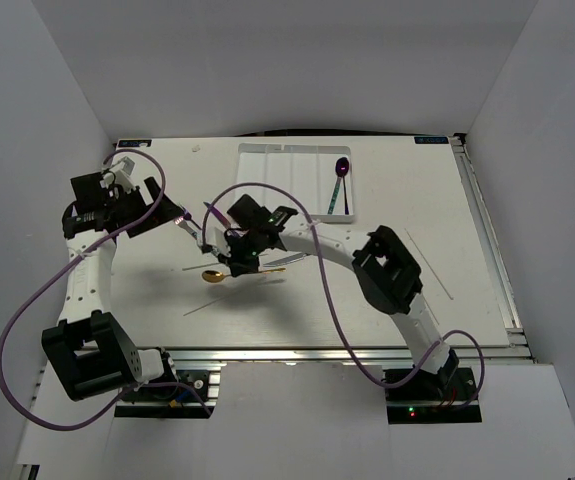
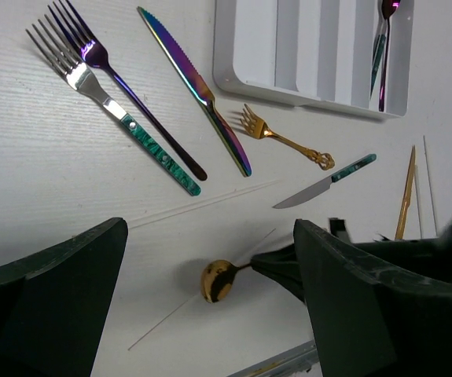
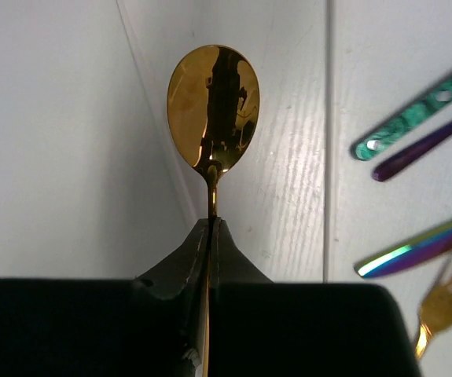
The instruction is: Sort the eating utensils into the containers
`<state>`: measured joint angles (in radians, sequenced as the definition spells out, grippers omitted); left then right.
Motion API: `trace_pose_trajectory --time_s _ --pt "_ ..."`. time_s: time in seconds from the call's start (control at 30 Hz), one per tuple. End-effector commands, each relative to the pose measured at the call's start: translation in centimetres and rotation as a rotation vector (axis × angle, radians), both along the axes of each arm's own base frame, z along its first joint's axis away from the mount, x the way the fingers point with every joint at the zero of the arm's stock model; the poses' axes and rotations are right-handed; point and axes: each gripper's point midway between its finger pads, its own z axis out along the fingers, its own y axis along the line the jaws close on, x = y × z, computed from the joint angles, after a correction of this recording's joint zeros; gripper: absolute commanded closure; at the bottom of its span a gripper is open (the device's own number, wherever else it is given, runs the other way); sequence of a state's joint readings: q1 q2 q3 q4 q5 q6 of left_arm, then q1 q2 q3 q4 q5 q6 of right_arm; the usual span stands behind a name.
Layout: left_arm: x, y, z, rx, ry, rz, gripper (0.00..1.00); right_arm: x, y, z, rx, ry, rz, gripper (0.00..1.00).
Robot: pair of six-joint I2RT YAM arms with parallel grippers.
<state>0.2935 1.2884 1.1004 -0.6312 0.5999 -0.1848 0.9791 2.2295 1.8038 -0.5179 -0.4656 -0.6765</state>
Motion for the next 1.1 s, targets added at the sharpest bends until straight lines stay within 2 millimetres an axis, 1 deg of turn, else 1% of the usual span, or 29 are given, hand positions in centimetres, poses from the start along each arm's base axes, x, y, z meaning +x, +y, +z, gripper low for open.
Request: trace_pose_trajectory --time_s 0.0,0.03,0.07,0.13,0.17,0.23,0.27,0.3,0.33,0.37,0.4,0.43,0.47,0.5,0.53,0.57,0.6,0.63,0.67,0.7,0.73,0.77,0.83,0.87,0.93,0.97,1.03,1.07 --pt "0.7 -0.2 1.7 -0.009 -0.072 -0.019 0.02 0.5 0.2 9.4 0.18 0.033 -0.094 1.0" --pt "0.8 -0.2 1.8 -0.005 -0.083 -0.024 0.02 0.5 -0.1 9.8 0.185 0.072 -0.136 1.0" --pt "0.9 -0.2 1.9 -0.006 -0.087 -0.026 0.02 1.6 -0.5 11.3 0.221 0.073 -0.172 1.0" --pt "1.1 -0.1 2.1 0.0 -0.104 -0.026 0.02 2.9 -1.2 12.7 0.251 0.109 -0.244 1.0" --pt "1.2 -0.2 2.2 0.0 -0.108 -0.029 0.02 4.7 -2.2 13.8 0.285 0.146 -0.336 1.0" --pt "1.5 -0.4 2.4 0.012 -0.13 -0.037 0.02 6.8 -3.6 14.6 0.313 0.177 -0.434 1.0" --pt "1.7 -0.1 2.4 0.049 -0.139 -0.035 0.02 9.0 -5.3 15.1 0.327 0.194 -0.532 1.0" --pt "1.9 -0.2 2.3 0.079 -0.145 -0.037 0.02 10.5 -6.1 15.5 0.345 0.191 -0.582 1.0" --pt "2.1 -1.2 2.4 0.109 -0.155 -0.066 0.02 11.9 -7.1 15.8 0.356 0.193 -0.641 1.0" --pt "2.5 -0.9 2.1 0.174 -0.153 -0.049 0.02 14.9 -9.6 16.1 0.371 0.177 -0.746 1.0" --pt "2.7 -1.2 2.0 0.215 -0.162 -0.063 0.02 16.4 -10.6 16.5 0.396 0.189 -0.821 1.0" --pt "2.8 -2.5 2.0 0.24 -0.169 -0.092 0.02 19.0 -13.2 16.7 0.413 0.186 -0.921 1.0" --pt "3.0 -2.4 2.0 0.277 -0.171 -0.081 0.02 20.7 -14.8 16.8 0.421 0.162 -1.008 1.0" --pt "3.1 -2.8 2.0 0.289 -0.178 -0.089 0.02 22.1 -16.0 17.2 0.445 0.171 -1.079 1.0" --pt "3.2 -3.7 2.1 0.292 -0.188 -0.105 0.02 23.4 -17.4 17.3 0.453 0.162 -1.141 1.0" --pt "3.2 -3.8 1.9 0.297 -0.188 -0.106 0.02 25.5 -19.9 16.8 0.454 0.141 -1.241 1.0" --pt "3.4 -3.9 1.9 0.305 -0.19 -0.102 0.02 26.5 -21.0 16.8 0.46 0.137 -1.292 1.0" --pt "3.5 -4.1 1.8 0.299 -0.185 -0.096 0.02 27.9 -22.7 17.0 0.483 0.146 -1.367 1.0" --pt "3.8 -4.0 1.5 0.3 -0.176 -0.089 0.02 28.9 -23.8 16.0 0.471 0.141 -1.432 1.0" --pt "4.0 -3.9 1.4 0.301 -0.172 -0.08 0.02 29.6 -24.4 15.8 0.474 0.143 -1.464 1.0" --pt "4.2 -3.8 1.4 0.298 -0.167 -0.066 0.02 30.4 -25.2 16.1 0.49 0.139 -1.494 1.0" --pt "4.4 -3.7 1.3 0.299 -0.164 -0.062 0.02 31.2 -25.8 14.9 0.473 0.131 -1.538 1.0" --pt "4.9 -3.4 1.2 0.301 -0.158 -0.041 0.02 32.2 -26.4 14.3 0.48 0.139 -1.587 1.0" --pt "5.2 -3.4 1.2 0.3 -0.155 -0.036 0.02 32.6 -26.5 12.9 0.461 0.151 -1.613 1.0" --pt "5.4 -3.2 1.2 0.306 -0.148 -0.022 0.02 33.2 -26.6 11.9 0.452 0.165 -1.638 1.0" --pt "5.5 -3.1 1.2 0.306 -0.146 -0.019 0.02 33.8 -26.8 10.8 0.442 0.171 -1.671 1.0" --pt "5.6 -3.0 1.3 0.31 -0.143 -0.013 0.02 34.3 -27.3 9.8 0.427 0.167 -1.72 1.0" --pt "5.7 -2.8 1.4 0.323 -0.146 -0.008 0.02 34.8 -27.6 8.9 0.417 0.164 -1.748 1.0"
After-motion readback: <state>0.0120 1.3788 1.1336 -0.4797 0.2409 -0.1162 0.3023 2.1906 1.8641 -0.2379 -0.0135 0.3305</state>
